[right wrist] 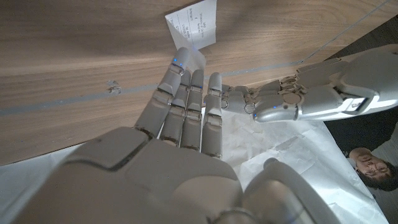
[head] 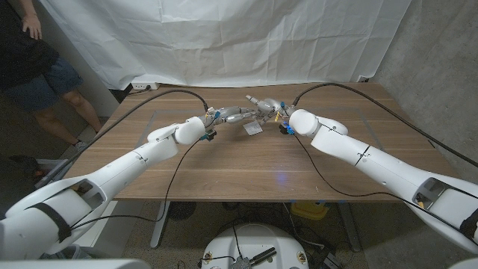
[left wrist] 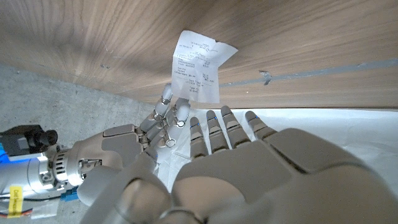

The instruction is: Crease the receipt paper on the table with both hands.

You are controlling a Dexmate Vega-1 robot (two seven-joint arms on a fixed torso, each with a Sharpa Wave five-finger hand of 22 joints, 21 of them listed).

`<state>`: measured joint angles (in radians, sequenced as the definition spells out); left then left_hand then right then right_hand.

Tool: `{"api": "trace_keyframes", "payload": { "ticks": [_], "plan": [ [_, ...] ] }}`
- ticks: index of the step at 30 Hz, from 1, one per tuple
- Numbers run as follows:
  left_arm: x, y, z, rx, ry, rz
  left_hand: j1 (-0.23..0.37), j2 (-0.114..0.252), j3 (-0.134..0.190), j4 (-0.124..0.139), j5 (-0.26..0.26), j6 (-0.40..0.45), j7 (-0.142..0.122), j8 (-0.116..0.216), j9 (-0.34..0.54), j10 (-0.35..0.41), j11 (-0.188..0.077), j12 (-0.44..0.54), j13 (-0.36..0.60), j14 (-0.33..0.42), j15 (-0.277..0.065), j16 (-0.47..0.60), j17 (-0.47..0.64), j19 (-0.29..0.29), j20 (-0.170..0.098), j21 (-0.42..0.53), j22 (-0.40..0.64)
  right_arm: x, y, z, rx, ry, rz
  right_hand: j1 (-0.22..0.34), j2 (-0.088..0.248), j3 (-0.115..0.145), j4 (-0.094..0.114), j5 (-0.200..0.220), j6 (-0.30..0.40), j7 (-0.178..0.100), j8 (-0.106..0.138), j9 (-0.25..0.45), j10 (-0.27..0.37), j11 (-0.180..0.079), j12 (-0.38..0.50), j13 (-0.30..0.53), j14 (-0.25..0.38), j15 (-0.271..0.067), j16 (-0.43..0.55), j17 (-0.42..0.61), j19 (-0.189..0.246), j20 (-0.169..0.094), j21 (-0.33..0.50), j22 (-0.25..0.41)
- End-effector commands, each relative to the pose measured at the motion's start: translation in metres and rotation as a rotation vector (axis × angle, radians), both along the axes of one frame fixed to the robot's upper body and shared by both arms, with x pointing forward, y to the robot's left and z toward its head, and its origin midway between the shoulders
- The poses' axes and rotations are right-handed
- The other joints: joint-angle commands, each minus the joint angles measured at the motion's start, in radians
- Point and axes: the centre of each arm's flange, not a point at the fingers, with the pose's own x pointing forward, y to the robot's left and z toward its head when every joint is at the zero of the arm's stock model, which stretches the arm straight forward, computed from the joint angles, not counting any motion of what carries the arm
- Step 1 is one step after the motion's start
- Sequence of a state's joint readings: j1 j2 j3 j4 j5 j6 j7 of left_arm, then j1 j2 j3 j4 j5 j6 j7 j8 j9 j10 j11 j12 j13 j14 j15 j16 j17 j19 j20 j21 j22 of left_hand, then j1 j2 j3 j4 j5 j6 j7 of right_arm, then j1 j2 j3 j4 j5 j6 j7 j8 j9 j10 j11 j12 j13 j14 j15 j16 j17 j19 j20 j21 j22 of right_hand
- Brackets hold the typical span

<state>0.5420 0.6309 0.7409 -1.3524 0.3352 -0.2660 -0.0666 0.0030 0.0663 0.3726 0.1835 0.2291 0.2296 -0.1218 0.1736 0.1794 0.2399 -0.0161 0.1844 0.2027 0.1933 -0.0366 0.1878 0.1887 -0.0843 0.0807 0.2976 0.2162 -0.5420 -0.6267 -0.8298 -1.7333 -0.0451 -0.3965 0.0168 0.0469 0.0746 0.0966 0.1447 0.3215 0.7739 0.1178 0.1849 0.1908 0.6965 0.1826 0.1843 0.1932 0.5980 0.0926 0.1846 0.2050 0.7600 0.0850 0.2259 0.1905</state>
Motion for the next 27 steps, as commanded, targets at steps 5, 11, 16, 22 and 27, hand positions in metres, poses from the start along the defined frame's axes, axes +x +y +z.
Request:
{"api": "trace_keyframes", "payload": {
  "ticks": [5,11,16,22,27],
  "plan": [
    [-0.003,0.011,-0.002,-0.183,0.045,-0.085,0.007,0.087,-0.001,-0.005,0.006,-0.015,-0.004,0.001,0.003,-0.019,-0.014,0.000,0.002,-0.016,-0.004,-0.003,0.005,-0.003,0.007,0.000,0.003,-0.001,-0.017,-0.012,0.232,-0.038,0.085,0.013,0.004,-0.002,-0.005,0.003,-0.052,-0.016,-0.004,0.002,-0.056,-0.013,-0.007,0.006,-0.044,0.013,-0.003,0.000,-0.054,0.026,-0.021,-0.003],
    [-0.005,0.016,-0.004,-0.238,0.060,-0.115,0.008,0.087,0.001,-0.006,0.007,-0.023,-0.006,0.003,0.002,-0.038,-0.021,-0.002,0.001,-0.030,-0.007,-0.006,0.005,-0.006,0.005,0.000,0.003,-0.002,-0.022,-0.014,0.308,-0.052,0.105,0.018,0.006,-0.002,-0.008,0.001,-0.081,-0.019,-0.005,0.002,-0.085,-0.016,-0.007,0.006,-0.073,0.014,-0.004,0.000,-0.077,0.032,-0.028,-0.004],
    [-0.008,0.021,-0.005,-0.282,0.072,-0.136,0.010,0.087,0.002,-0.007,0.007,-0.030,-0.009,0.004,0.002,-0.056,-0.023,-0.002,0.001,-0.044,-0.008,-0.007,0.004,-0.010,0.004,-0.001,0.004,-0.004,-0.027,-0.014,0.365,-0.067,0.114,0.021,0.007,-0.001,-0.009,0.000,-0.095,-0.022,-0.004,0.002,-0.097,-0.018,-0.005,0.006,-0.093,0.017,-0.005,0.000,-0.097,0.036,-0.033,-0.005],
    [-0.009,0.025,-0.007,-0.330,0.085,-0.161,0.011,0.086,0.004,-0.008,0.006,-0.057,-0.013,0.000,0.002,-0.092,-0.027,-0.006,0.000,-0.063,-0.006,-0.008,0.003,-0.012,0.004,-0.001,0.004,-0.002,-0.030,-0.017,0.435,-0.072,0.131,0.027,0.008,0.000,-0.013,-0.003,-0.121,-0.027,-0.005,0.002,-0.119,-0.027,-0.004,0.006,-0.123,0.022,-0.006,-0.001,-0.129,0.048,-0.040,-0.006],
    [-0.009,0.029,-0.009,-0.388,0.100,-0.191,0.014,0.085,0.008,-0.010,0.006,-0.106,-0.025,-0.005,0.001,-0.137,-0.026,-0.006,-0.002,-0.105,-0.001,-0.013,0.002,-0.012,0.004,0.001,0.005,0.000,-0.035,-0.021,0.519,-0.075,0.158,0.030,0.000,-0.005,-0.016,-0.008,-0.175,-0.031,-0.008,0.001,-0.167,-0.031,-0.007,0.006,-0.166,0.025,-0.006,-0.001,-0.181,0.061,-0.047,-0.007]
  ]
}}
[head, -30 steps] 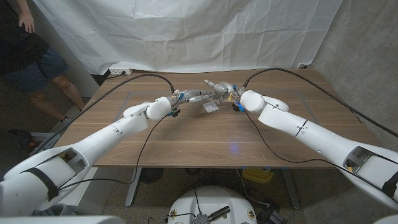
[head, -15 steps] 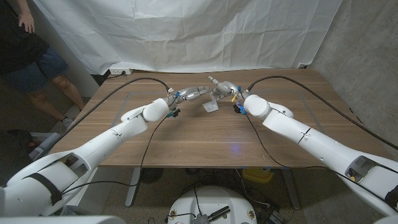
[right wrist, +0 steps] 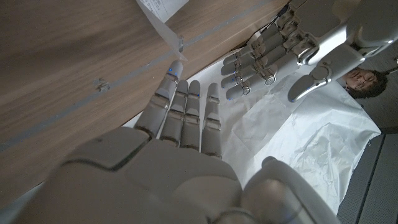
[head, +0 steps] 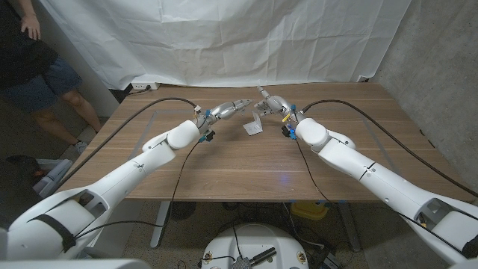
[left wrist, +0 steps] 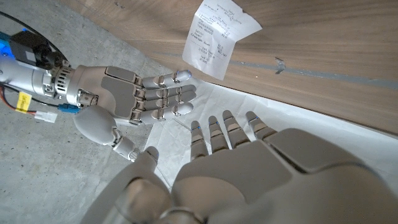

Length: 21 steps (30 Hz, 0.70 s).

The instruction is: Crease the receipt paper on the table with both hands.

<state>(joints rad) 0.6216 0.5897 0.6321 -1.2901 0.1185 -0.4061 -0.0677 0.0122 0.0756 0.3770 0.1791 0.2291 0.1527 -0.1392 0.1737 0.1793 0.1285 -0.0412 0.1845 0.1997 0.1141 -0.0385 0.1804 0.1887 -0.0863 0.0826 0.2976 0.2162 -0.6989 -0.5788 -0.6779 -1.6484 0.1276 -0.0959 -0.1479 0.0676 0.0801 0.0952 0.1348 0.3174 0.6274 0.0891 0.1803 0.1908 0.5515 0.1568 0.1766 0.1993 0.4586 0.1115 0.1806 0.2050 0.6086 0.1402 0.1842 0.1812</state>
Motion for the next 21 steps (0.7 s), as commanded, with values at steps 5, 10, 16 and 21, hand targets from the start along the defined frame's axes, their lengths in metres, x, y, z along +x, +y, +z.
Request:
{"api": "trace_keyframes", "payload": {
  "ticks": [5,10,16,21],
  "plan": [
    [-0.002,0.015,-0.007,-0.181,0.050,-0.093,0.009,0.074,0.009,-0.009,0.006,-0.070,-0.016,-0.004,0.000,-0.087,-0.010,-0.009,-0.002,-0.084,0.001,-0.010,-0.001,-0.013,0.001,0.001,0.005,0.004,-0.014,-0.009,0.226,-0.020,0.069,0.010,-0.008,-0.005,-0.007,-0.006,-0.059,-0.007,-0.005,0.001,-0.052,-0.008,-0.002,0.000,-0.047,0.008,-0.001,-0.001,-0.045,0.009,-0.002,0.001],
    [-0.003,0.024,-0.009,-0.217,0.073,-0.108,0.013,0.074,0.015,-0.011,0.006,-0.109,-0.021,-0.004,-0.001,-0.146,-0.015,-0.011,-0.005,-0.142,0.002,-0.013,-0.004,-0.022,0.001,-0.002,0.005,0.003,-0.016,-0.013,0.282,-0.021,0.091,0.013,-0.008,-0.006,-0.009,-0.008,-0.100,-0.014,-0.007,0.001,-0.081,-0.009,-0.001,-0.001,-0.077,0.011,-0.001,-0.001,-0.064,0.022,-0.001,0.001],
    [-0.002,0.031,-0.013,-0.292,0.101,-0.146,0.017,0.073,0.020,-0.013,0.006,-0.146,-0.029,-0.006,-0.002,-0.185,-0.017,-0.011,-0.008,-0.176,0.005,-0.012,-0.006,-0.030,-0.001,-0.005,0.005,0.003,-0.015,-0.020,0.370,-0.030,0.131,0.022,-0.006,-0.005,-0.015,-0.013,-0.181,-0.039,-0.007,0.000,-0.151,-0.021,-0.002,-0.002,-0.135,0.013,-0.001,-0.003,-0.116,0.021,-0.004,-0.001],
    [0.000,0.037,-0.015,-0.338,0.124,-0.174,0.019,0.073,0.023,-0.015,0.007,-0.172,-0.033,-0.007,-0.003,-0.207,-0.014,-0.009,-0.009,-0.200,0.004,-0.012,-0.007,-0.039,-0.002,-0.008,0.005,0.001,-0.014,-0.023,0.420,-0.042,0.139,0.028,-0.004,-0.003,-0.018,-0.015,-0.222,-0.045,-0.007,-0.001,-0.193,-0.025,-0.003,-0.003,-0.176,0.016,-0.003,-0.004,-0.143,0.015,-0.003,-0.001]
  ]
}}
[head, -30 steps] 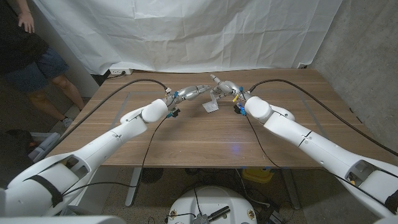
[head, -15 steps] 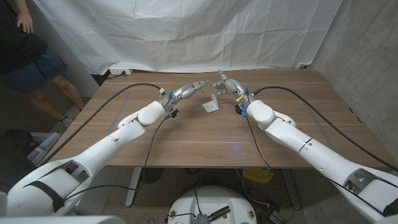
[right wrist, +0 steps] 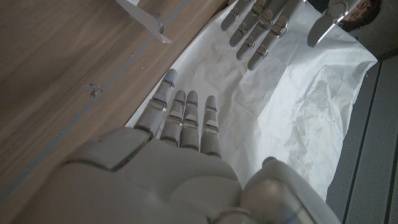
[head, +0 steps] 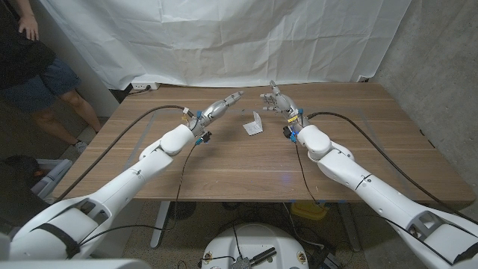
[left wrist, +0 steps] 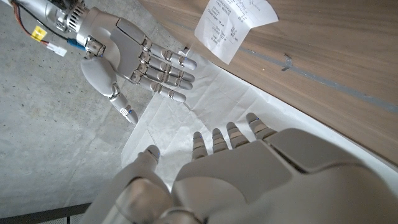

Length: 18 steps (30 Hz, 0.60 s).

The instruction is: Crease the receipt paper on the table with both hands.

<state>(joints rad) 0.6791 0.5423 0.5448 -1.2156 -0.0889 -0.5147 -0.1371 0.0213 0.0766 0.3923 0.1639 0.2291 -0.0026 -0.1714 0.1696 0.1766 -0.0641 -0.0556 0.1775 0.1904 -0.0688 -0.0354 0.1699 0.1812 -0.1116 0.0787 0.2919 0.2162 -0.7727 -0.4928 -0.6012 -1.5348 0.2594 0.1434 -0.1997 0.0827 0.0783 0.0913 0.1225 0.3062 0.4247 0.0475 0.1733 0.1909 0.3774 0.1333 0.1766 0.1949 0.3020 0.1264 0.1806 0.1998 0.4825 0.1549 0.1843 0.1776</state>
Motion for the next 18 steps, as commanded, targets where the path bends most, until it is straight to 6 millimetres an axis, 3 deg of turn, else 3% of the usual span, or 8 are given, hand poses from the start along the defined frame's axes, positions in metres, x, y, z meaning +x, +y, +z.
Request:
{"api": "trace_keyframes", "payload": {
  "ticks": [1,18],
  "plan": [
    [0.0026,0.0148,-0.0059,-0.125,0.049,-0.069,0.010,0.072,0.008,0.000,0.007,-0.023,-0.003,-0.004,0.000,-0.018,0.001,-0.002,0.000,-0.020,0.000,-0.001,0.000,-0.014,0.002,-0.002,0.004,-0.0016,-0.0024,-0.0106,0.153,-0.023,0.049,0.014,-0.002,0.001,-0.006,-0.004,-0.024,-0.003,0.000,-0.001,-0.022,-0.003,-0.002,0.001,-0.022,0.003,-0.003,0.001,-0.020,0.000,-0.003,0.002],
    [0.0106,0.0222,-0.0059,-0.200,0.078,-0.128,0.013,0.071,0.014,-0.001,0.007,-0.059,-0.008,-0.003,-0.001,-0.038,0.001,0.002,-0.003,-0.045,0.002,0.001,-0.002,-0.019,-0.001,-0.004,0.004,0.0021,-0.0061,-0.0186,0.303,-0.056,0.092,0.022,-0.001,0.003,-0.011,-0.008,-0.056,-0.015,0.004,-0.002,-0.053,-0.006,0.002,0.000,-0.061,0.004,-0.001,0.000,-0.062,-0.002,-0.006,0.001]
  ]
}}
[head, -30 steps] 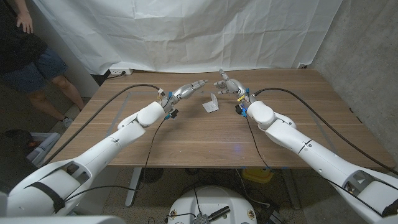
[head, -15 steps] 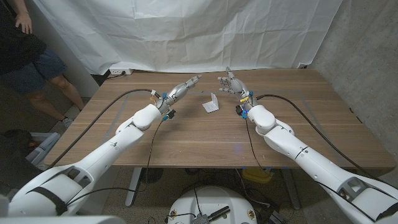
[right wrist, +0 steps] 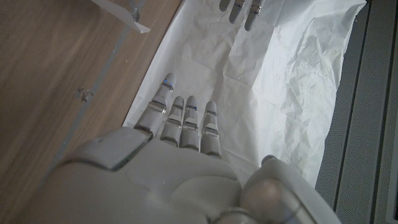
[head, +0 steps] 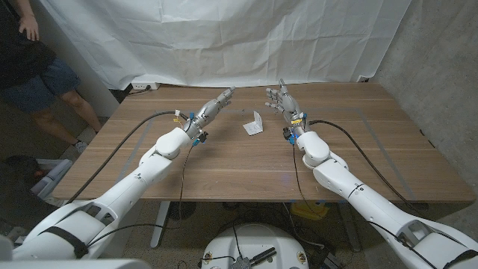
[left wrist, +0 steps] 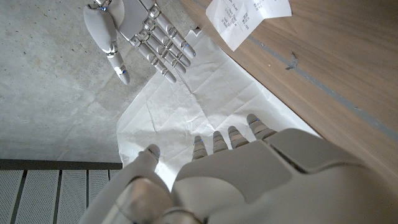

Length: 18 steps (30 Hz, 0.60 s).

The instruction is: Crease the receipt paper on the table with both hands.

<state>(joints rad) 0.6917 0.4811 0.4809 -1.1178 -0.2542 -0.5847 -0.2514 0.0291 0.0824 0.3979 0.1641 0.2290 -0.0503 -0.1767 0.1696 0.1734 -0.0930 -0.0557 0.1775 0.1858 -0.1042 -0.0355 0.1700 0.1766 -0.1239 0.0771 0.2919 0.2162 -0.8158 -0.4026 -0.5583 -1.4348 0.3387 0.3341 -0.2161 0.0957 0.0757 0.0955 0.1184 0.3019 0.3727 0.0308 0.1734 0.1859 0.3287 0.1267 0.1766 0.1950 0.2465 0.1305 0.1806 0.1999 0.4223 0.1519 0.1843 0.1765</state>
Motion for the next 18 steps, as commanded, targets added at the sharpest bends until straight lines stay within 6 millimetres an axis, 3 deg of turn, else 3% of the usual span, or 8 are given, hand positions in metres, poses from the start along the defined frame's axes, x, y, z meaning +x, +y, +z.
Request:
{"api": "trace_keyframes", "payload": {
  "ticks": [1,18],
  "plan": [
    [0.006,0.006,0.001,-0.047,0.013,-0.038,0.005,0.065,0.008,-0.002,0.007,-0.012,-0.002,-0.003,0.002,-0.010,0.001,0.002,0.002,-0.011,0.001,0.000,0.003,-0.008,0.000,-0.004,0.004,0.002,-0.003,-0.005,0.100,-0.026,0.024,0.009,0.002,-0.001,-0.007,-0.003,-0.004,0.002,0.004,0.003,-0.004,0.000,0.002,0.000,-0.006,0.000,-0.001,0.000,-0.002,0.001,-0.005,0.002],
    [0.008,0.002,0.007,-0.005,-0.005,-0.061,0.006,0.065,0.011,-0.002,0.007,-0.013,-0.001,0.003,0.002,-0.014,0.002,0.007,0.000,-0.017,-0.004,0.004,0.002,-0.011,-0.002,-0.005,0.004,-0.007,-0.018,-0.006,0.127,-0.060,-0.025,0.013,0.001,-0.001,-0.010,-0.006,-0.002,0.005,0.012,0.003,0.012,0.007,0.014,0.000,0.000,-0.005,0.008,-0.001,-0.008,-0.002,0.000,0.002]
  ]
}}
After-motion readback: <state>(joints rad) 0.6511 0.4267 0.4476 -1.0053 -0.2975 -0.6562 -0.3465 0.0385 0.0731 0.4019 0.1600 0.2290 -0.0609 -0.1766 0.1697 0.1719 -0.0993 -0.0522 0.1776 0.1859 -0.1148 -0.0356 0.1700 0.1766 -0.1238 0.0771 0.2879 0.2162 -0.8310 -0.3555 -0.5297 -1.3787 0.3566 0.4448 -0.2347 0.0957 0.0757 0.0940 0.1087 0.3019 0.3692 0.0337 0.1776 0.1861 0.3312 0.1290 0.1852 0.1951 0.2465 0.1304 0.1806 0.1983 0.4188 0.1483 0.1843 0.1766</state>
